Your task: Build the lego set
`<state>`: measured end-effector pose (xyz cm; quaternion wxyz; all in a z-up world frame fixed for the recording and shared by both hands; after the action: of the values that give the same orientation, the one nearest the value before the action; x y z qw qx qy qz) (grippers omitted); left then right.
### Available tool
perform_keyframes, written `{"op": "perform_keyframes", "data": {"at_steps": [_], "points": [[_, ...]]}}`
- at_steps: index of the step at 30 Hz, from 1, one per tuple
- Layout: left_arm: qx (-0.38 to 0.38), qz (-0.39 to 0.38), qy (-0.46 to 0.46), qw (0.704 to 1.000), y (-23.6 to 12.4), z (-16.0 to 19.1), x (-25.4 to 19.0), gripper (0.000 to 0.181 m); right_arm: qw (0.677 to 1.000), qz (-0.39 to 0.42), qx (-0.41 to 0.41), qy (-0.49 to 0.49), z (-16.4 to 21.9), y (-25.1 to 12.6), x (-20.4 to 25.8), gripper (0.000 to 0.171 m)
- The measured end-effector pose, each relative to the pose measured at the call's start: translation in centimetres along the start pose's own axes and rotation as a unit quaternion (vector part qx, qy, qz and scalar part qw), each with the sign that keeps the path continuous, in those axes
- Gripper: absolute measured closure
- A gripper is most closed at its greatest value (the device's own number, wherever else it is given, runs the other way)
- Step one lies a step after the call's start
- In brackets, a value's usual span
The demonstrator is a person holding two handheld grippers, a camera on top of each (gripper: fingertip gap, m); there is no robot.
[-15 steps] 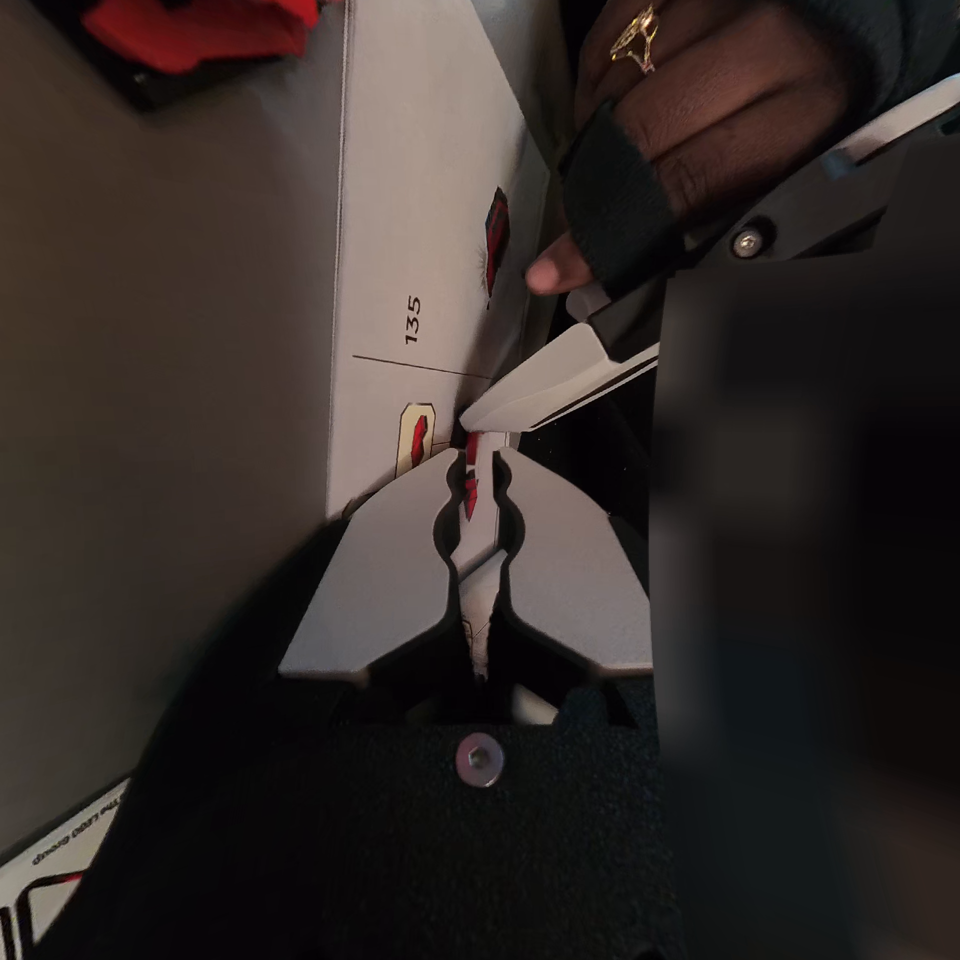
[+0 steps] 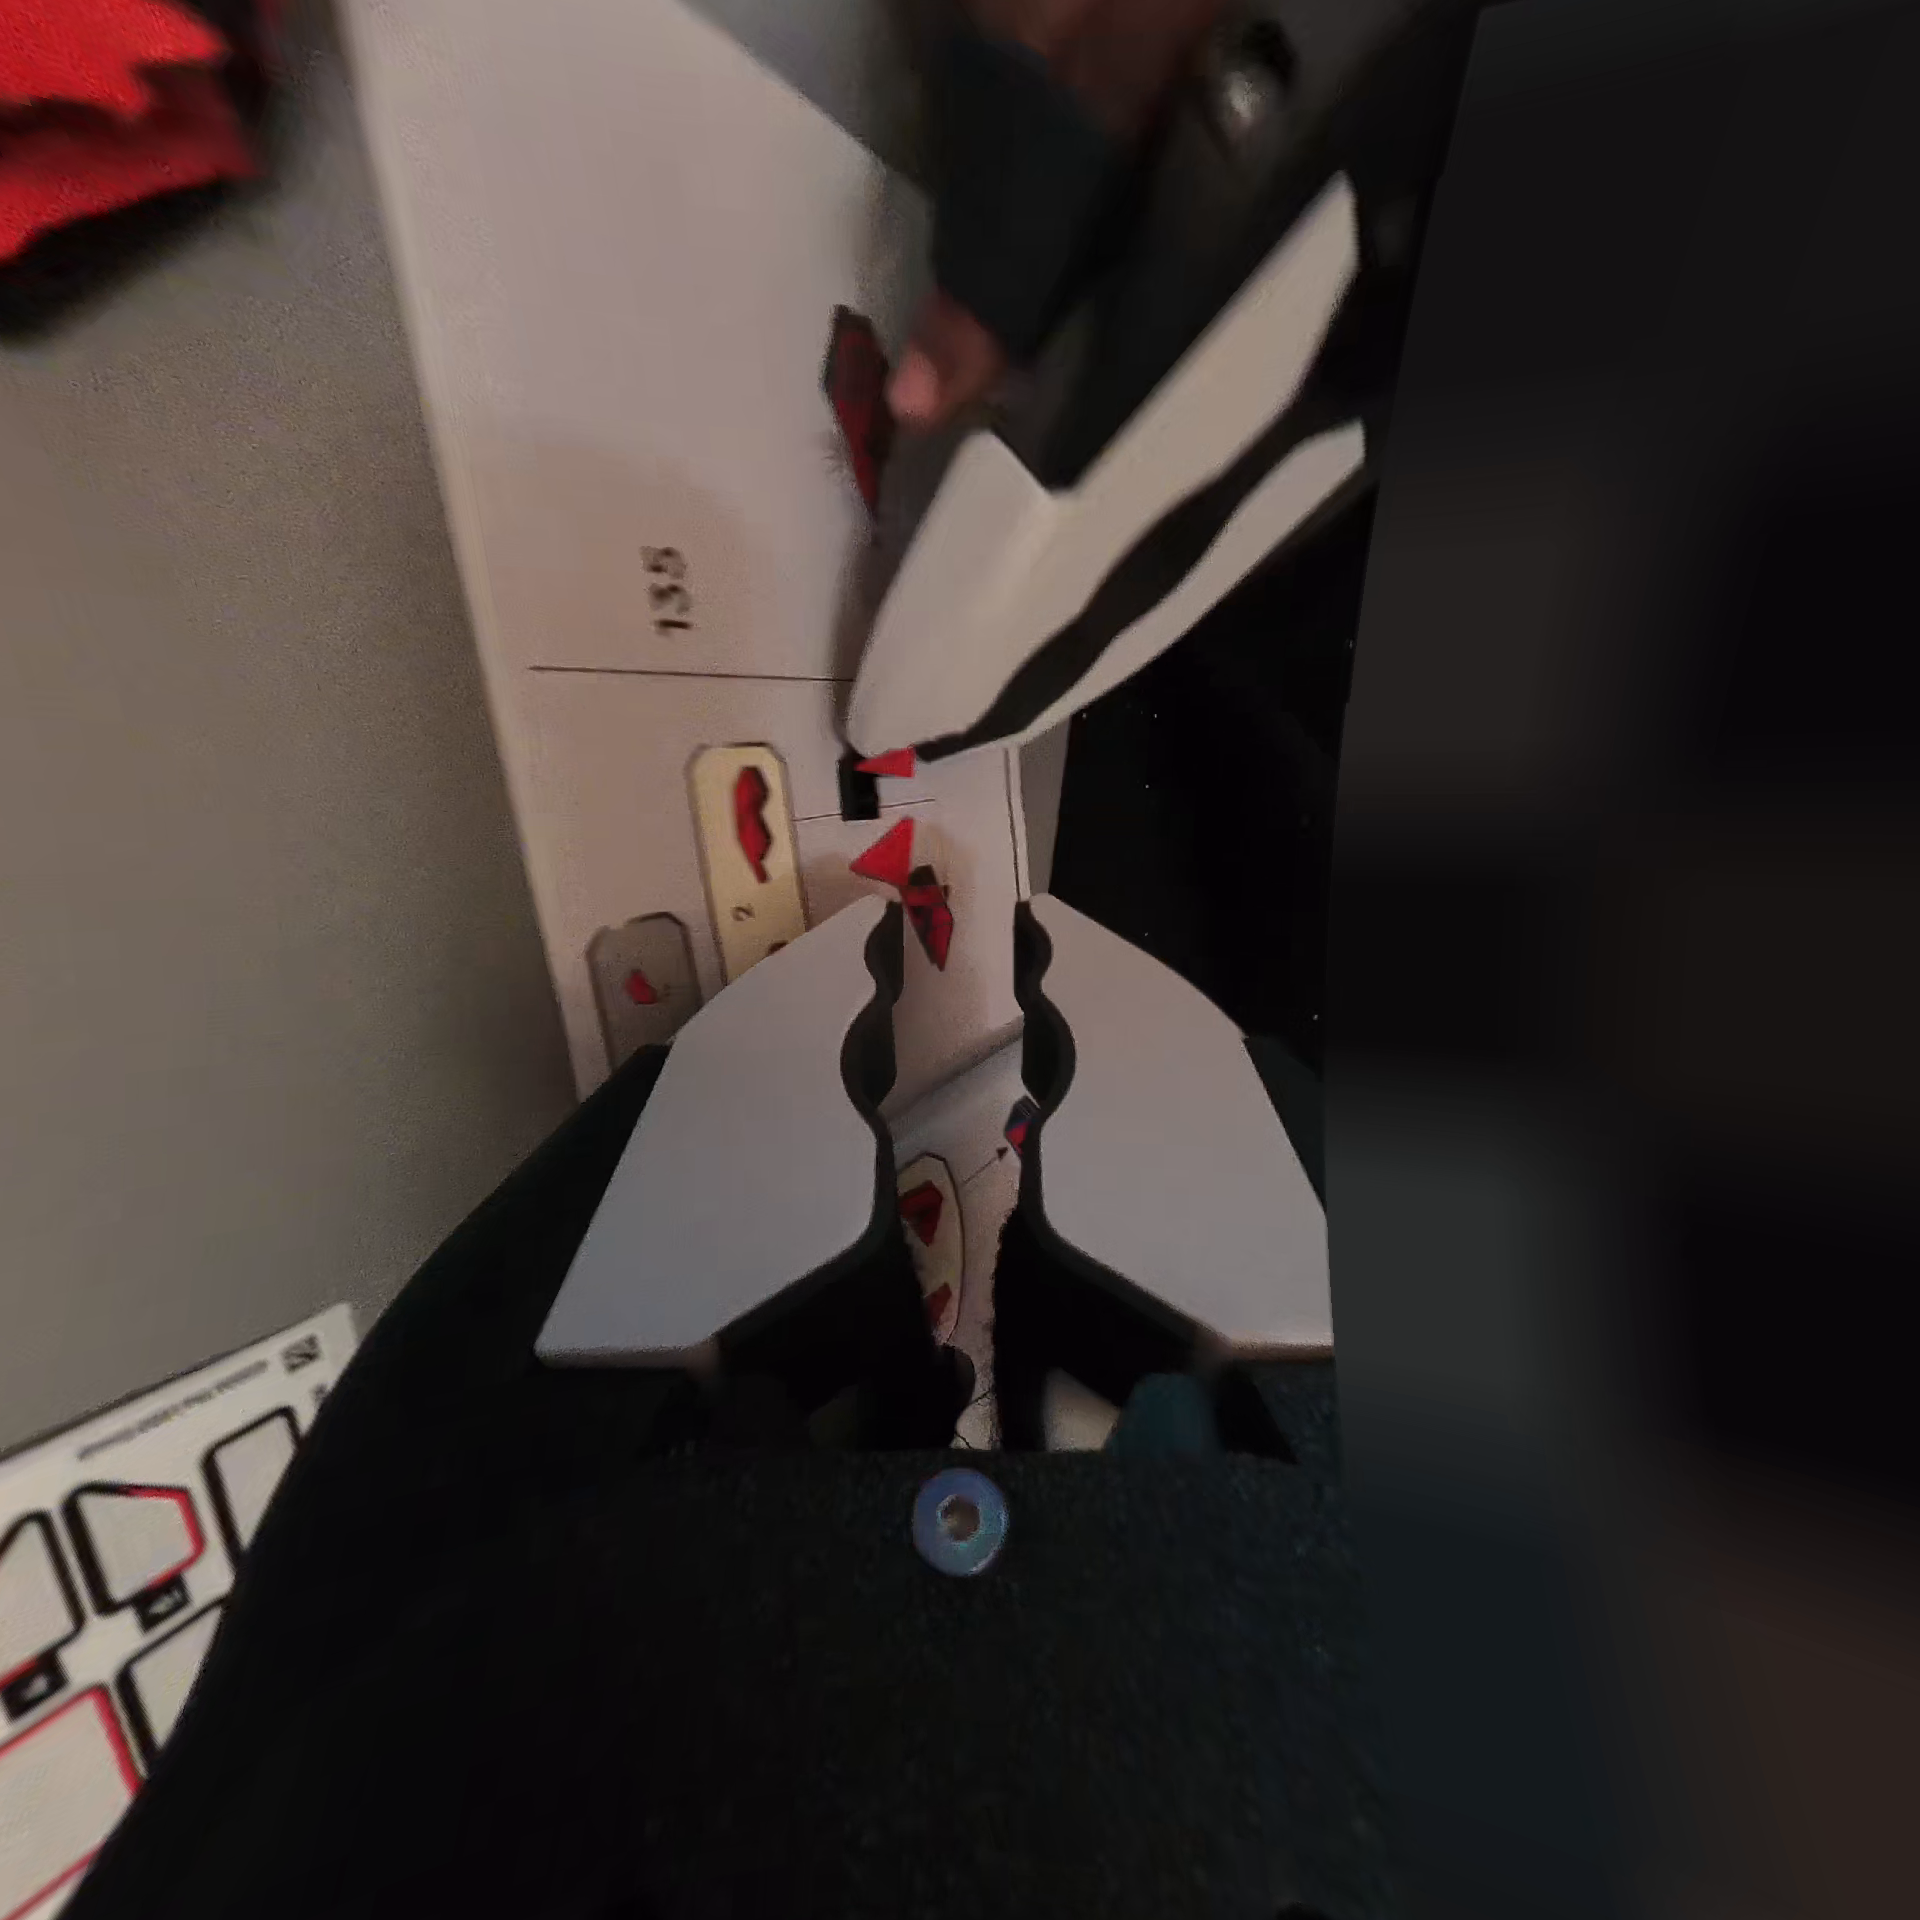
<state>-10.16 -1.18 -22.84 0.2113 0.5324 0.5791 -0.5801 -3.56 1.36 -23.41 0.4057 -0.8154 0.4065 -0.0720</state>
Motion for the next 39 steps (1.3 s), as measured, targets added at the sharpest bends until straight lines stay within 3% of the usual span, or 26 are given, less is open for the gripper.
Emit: {"op": "perform_keyframes", "data": {"at_steps": [4,9,17,19,21,24,29,34,36,39], "points": [[-0.039,-0.090,0.127,0.987,-0.5,1.0,-1.4,0.160,0.997,0.030,-0.034,0.059,-2.1,-1.2,1.0,0.154],[-0.114,-0.228,0.274,0.927,-0.7,2.1,-2.1,0.148,0.986,0.101,0.005,0.135,-2.2,0.5,1.5,0.156],[-0.135,-0.280,0.348,0.885,-0.3,3.7,-2.5,0.141,0.976,0.114,0.073,0.170,-1.9,2.3,1.5,0.161],[-0.148,-0.279,0.373,0.872,-0.5,3.6,-2.8,0.141,0.974,0.109,0.055,0.188,-1.8,2.2,1.5,0.163],[-0.158,-0.288,0.399,0.856,-0.8,3.6,-2.9,0.142,0.964,0.088,-0.012,0.252,-2.1,1.6,1.2,0.170],[-0.162,-0.312,0.438,0.827,-1.0,3.6,-2.9,0.147,0.916,0.021,-0.128,0.380,-2.1,0.0,0.3,0.171],[-0.166,-0.347,0.487,0.784,-0.9,2.9,-3.4,0.152,0.827,-0.099,-0.258,0.490,-3.5,-2.1,-0.2,0.171],[-0.210,-0.400,0.584,0.674,-1.0,1.4,-6.3,0.161,0.694,-0.239,-0.366,0.572,-4.7,-3.8,-0.7,0.171],[-0.208,-0.438,0.597,0.639,-1.3,1.0,-6.6,0.167,0.664,-0.266,-0.383,0.584,-4.8,-4.2,-0.7,0.171],[-0.203,-0.438,0.604,0.634,-0.8,0.8,-6.9,0.167,0.644,-0.276,-0.395,0.595,-4.8,-4.4,-0.8,0.171]]}}
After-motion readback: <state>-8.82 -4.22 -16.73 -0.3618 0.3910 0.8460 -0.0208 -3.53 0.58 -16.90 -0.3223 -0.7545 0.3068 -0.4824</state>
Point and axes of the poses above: each gripper's, where its closed fingertips meet, y out along the fingers, z out of its underside, x = y × z across the jaws, the point moved 4 cm from there along -y, back along the fingers, and after that the axes turned 5 degrees about z, right-handed, at the moved point
